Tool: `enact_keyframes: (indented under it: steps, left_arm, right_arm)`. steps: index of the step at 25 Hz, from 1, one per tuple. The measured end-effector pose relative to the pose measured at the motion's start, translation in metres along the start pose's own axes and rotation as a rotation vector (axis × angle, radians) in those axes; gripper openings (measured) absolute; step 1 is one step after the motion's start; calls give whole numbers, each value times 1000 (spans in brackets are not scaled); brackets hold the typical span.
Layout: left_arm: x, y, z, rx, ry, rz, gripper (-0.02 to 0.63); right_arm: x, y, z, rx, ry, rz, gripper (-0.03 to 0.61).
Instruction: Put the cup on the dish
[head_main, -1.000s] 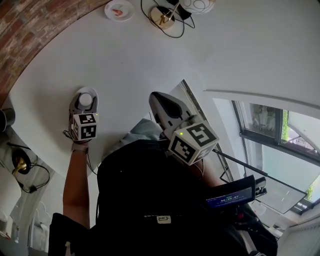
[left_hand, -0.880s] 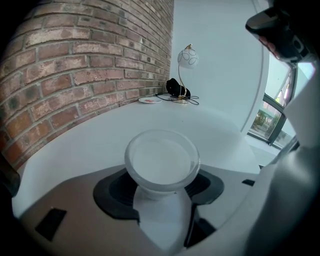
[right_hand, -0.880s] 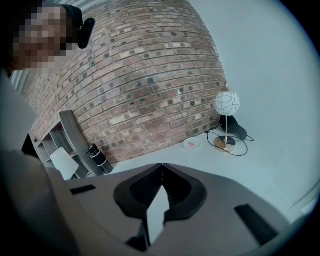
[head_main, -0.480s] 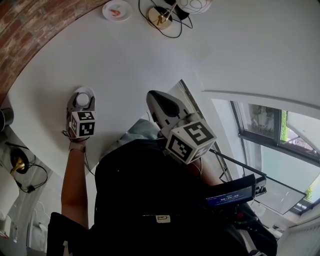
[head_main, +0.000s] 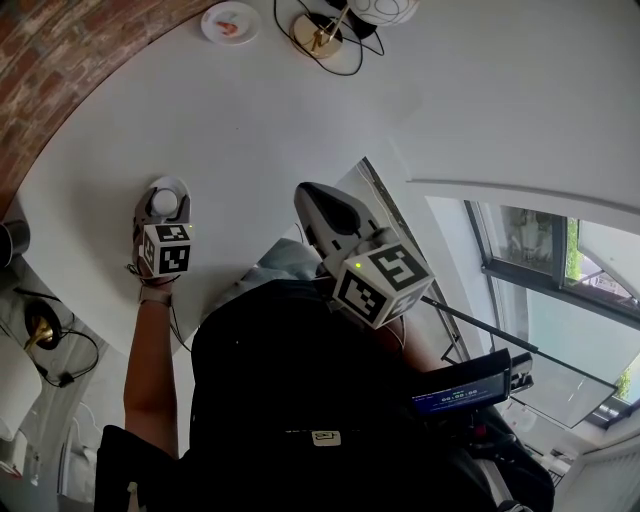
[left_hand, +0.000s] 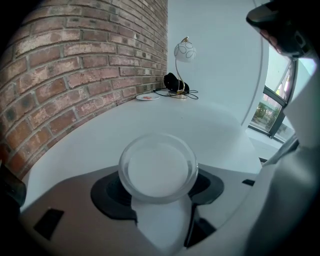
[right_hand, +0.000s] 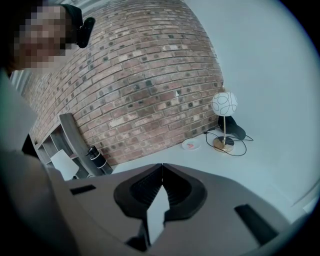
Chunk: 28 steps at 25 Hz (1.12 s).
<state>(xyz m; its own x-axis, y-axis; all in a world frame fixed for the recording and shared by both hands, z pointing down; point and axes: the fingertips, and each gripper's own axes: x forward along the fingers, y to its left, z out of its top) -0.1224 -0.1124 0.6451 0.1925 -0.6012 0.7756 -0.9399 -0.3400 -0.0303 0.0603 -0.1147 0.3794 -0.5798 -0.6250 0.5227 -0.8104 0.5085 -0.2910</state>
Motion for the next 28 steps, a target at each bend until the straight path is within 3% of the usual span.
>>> enact_keyframes:
  steps: [28]
  left_arm:
    - [-41,4,-11,-68,12,36,270]
  right_arm:
    - [-8,2,-3,35,-21,52,5]
